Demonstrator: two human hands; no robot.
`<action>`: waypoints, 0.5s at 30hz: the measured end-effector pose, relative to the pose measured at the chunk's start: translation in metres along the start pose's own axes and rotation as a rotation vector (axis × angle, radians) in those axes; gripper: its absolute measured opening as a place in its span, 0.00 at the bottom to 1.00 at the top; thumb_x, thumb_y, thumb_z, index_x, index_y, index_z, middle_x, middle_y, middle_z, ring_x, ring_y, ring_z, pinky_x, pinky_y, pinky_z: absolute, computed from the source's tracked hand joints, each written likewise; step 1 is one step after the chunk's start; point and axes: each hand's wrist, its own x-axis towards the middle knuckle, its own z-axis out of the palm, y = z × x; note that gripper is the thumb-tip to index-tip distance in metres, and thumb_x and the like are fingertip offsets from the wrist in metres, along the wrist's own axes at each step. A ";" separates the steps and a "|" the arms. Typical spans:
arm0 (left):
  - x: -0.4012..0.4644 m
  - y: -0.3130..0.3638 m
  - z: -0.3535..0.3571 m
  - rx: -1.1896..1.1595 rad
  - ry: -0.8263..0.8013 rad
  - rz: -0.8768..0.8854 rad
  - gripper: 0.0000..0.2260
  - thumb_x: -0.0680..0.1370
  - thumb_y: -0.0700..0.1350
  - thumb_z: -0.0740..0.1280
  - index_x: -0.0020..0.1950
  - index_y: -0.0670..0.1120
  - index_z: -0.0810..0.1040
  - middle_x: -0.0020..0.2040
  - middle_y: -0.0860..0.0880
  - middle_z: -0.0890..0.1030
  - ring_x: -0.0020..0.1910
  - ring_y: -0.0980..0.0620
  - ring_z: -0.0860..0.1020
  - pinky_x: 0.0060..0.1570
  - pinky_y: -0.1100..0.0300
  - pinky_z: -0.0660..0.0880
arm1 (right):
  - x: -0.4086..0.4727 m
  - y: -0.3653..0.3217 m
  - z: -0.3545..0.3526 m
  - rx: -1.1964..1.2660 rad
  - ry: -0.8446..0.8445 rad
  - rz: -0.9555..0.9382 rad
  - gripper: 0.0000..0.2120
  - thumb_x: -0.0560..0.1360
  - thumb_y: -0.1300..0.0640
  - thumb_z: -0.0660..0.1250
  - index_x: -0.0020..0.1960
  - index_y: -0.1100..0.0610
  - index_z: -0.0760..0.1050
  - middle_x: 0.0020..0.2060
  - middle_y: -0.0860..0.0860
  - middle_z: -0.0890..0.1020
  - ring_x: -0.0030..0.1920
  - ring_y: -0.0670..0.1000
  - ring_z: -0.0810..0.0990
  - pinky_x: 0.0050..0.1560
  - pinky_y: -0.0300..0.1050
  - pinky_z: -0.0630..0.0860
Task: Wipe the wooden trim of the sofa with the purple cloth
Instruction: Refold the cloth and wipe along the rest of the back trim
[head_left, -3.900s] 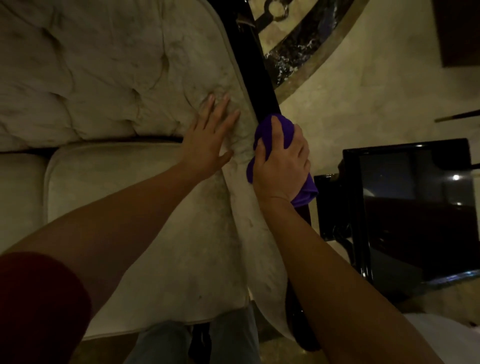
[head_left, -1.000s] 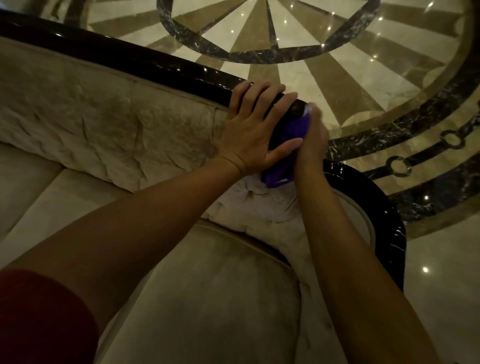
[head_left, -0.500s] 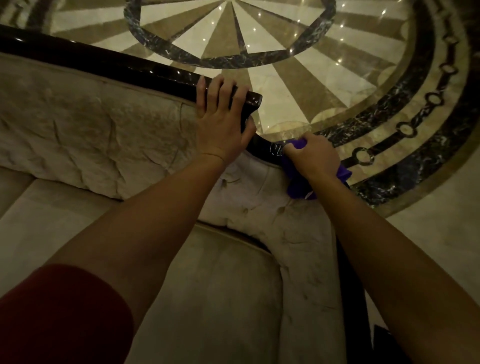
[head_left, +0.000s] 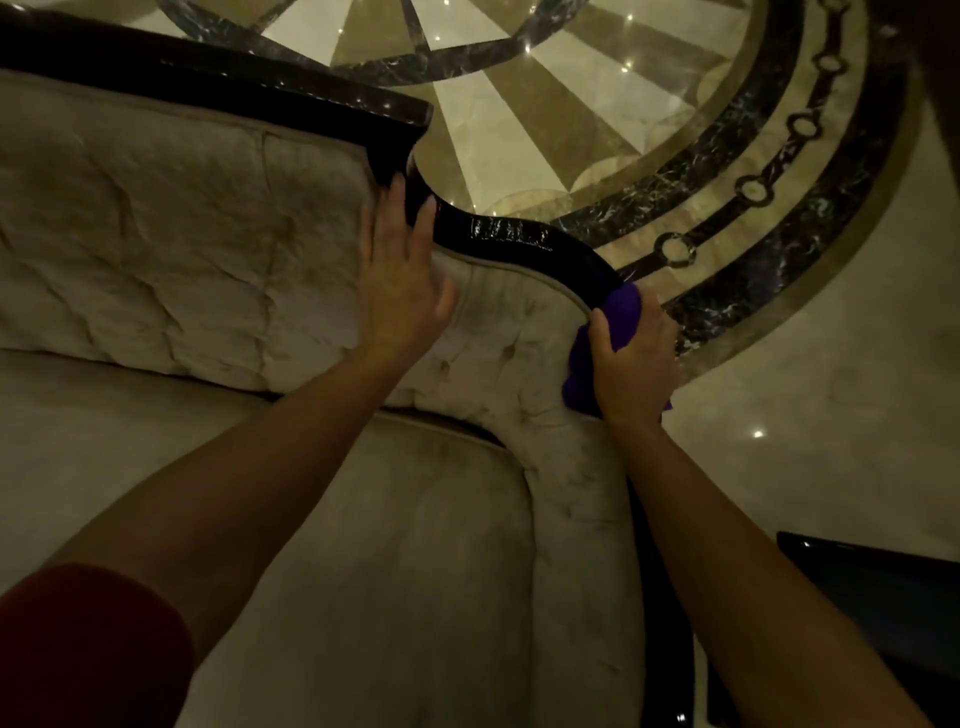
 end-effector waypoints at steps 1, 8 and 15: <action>-0.015 -0.001 0.004 0.031 -0.057 0.027 0.32 0.77 0.50 0.65 0.79 0.42 0.64 0.81 0.34 0.57 0.81 0.36 0.55 0.78 0.36 0.53 | -0.011 0.007 -0.002 0.003 -0.009 0.025 0.32 0.80 0.37 0.62 0.80 0.48 0.59 0.72 0.58 0.72 0.69 0.60 0.74 0.62 0.54 0.73; -0.110 0.071 0.017 -0.109 -0.452 -0.226 0.34 0.76 0.50 0.65 0.80 0.43 0.59 0.82 0.35 0.51 0.78 0.34 0.61 0.71 0.35 0.65 | -0.082 0.059 -0.024 -0.224 -0.174 0.134 0.41 0.79 0.35 0.64 0.83 0.52 0.51 0.75 0.61 0.68 0.68 0.64 0.74 0.59 0.61 0.78; -0.225 0.141 -0.031 -0.361 -0.784 -0.354 0.35 0.79 0.51 0.69 0.82 0.45 0.57 0.84 0.42 0.48 0.75 0.43 0.67 0.63 0.53 0.73 | -0.102 0.075 -0.086 -0.515 -0.582 0.201 0.36 0.81 0.36 0.62 0.79 0.58 0.59 0.64 0.60 0.78 0.61 0.63 0.80 0.56 0.55 0.77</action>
